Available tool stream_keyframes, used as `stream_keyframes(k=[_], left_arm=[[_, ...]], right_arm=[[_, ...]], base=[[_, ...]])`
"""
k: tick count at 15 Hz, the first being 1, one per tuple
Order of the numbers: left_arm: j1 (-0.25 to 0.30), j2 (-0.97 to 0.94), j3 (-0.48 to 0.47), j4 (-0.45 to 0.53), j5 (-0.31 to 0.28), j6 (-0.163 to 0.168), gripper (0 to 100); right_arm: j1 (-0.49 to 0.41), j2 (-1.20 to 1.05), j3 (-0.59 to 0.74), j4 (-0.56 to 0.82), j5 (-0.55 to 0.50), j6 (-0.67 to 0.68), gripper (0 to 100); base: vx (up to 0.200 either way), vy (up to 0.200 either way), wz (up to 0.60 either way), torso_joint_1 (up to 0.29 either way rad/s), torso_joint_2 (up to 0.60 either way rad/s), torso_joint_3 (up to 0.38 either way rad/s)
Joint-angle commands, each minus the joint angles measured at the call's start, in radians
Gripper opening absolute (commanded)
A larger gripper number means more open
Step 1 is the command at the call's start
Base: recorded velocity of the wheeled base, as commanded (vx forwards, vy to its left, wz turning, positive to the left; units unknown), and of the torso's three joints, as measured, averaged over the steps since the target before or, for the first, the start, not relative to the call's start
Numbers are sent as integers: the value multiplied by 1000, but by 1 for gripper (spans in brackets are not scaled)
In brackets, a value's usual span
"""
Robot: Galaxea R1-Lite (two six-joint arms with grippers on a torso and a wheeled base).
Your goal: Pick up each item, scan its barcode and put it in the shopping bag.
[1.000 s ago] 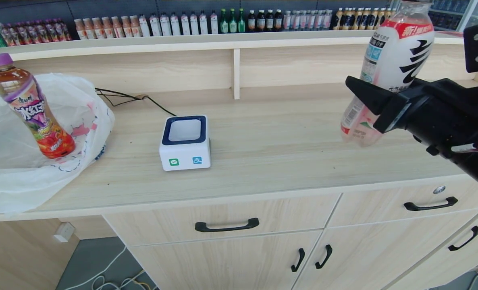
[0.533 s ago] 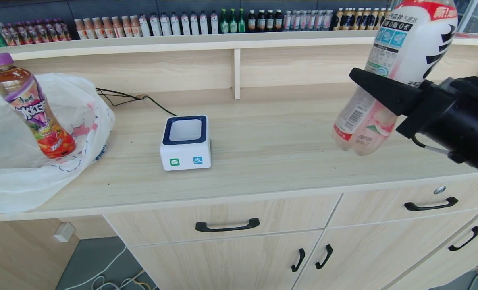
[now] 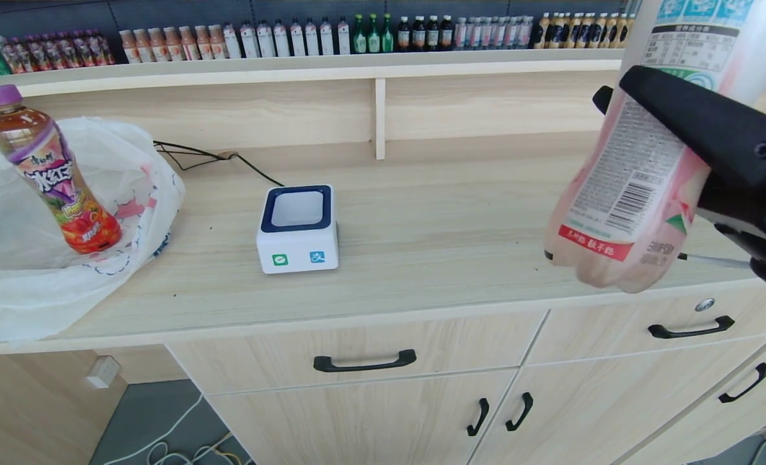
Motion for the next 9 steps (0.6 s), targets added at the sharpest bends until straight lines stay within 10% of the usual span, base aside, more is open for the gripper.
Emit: stream_keyframes(k=[1,9], left_arm=[[0,0,0,0,0,0,100],[0,0,0,0,0,-1,100]], right_arm=[[64,27,38,-36,1,20,0],[291,113,24,-92,0,4,0]], base=[[0,0,0,0,0,0],[0,0,0,0,0,0]])
